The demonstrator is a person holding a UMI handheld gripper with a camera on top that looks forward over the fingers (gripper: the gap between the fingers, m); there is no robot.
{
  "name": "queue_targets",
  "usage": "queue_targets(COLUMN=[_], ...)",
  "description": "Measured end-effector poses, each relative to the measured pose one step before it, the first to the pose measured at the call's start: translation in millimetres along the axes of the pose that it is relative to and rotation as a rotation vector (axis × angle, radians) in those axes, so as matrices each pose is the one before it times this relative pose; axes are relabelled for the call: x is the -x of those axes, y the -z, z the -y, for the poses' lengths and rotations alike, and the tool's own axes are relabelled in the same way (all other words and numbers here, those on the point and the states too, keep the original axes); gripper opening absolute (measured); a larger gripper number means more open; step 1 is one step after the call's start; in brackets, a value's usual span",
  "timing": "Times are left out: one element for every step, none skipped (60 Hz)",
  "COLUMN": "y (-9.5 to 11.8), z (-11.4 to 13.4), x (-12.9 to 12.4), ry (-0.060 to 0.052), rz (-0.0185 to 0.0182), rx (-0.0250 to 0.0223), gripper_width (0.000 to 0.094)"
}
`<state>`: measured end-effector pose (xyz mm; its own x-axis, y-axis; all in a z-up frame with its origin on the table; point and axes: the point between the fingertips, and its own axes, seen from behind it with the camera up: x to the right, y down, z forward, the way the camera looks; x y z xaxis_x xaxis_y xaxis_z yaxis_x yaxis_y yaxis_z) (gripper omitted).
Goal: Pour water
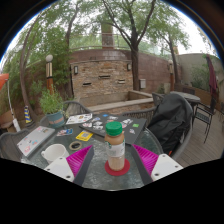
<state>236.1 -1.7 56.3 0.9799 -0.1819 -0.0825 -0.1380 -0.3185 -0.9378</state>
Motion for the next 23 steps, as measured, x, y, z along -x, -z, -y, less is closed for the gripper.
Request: queue_targets(y=[4.39,9.17,9.57,9.92,10.28,7.72,9.99,10.22,10.17,10.11,10.47,10.49,10.61,10.84,10.72,10.80,8.34,11.58,10.83,10.72,10.64,10.20,8.75], z=[2.77,2.53,3.01,3.14,2.92,2.37,1.27,0.52,0.25,0.24,4.17,-1.18,-0.34,-0.40,-0.55,-0.64,1.06,-2.71,-1.67,-2.03,-2.56,-3.87,-3.08], x=[1.20,3.39,3.23,3.83,4.57,1.97,4.13,4.90,5.03,5.65,3.13,7.89,5.78,5.85,5.46,5.07,-0.82,7.51,5.68,6.30,6.87,7.70,5.25], ry=[-0.0002,0.0006,0.0009,0.0004,-0.0001,-0.0003,-0.0004,0.0008,0.0012,0.0008,0.0004,-0.0001,-0.0002,-0.0003,-0.0013,-0.0042,-0.0081,-0.0115,-0.0135,-0.0141,-0.0151,-0.0159,-0.0167], rz=[-0.00336,-0.00463,-0.00450,-0.00347,-0.00211,-0.00100,-0.00118,-0.00004,0.00046,-0.00016,0.00057,-0.00025,-0.00026,-0.00246,-0.00490,-0.00652,-0.00618,-0.00795,-0.00257,0.00326,0.00646,0.00734,0.00762], rx=[-0.00164,-0.00043,-0.00038,0.00026,0.00075,0.00064,0.00336,0.00365,0.00437,0.00444,0.00409,0.00334,0.00405,0.00400,0.00475,0.00442,0.00322,0.00268,0.00320,0.00398,0.00667,0.01088,0.01289], gripper_width=[0.0834,0.0834,0.0835,0.0834,0.0834,0.0835,0.0835,0.0835,0.0834,0.0834,0.0835,0.0834,0.0835,0.0834,0.0834,0.0833,0.0834,0.0834,0.0835,0.0833,0.0833,0.0832,0.0833])
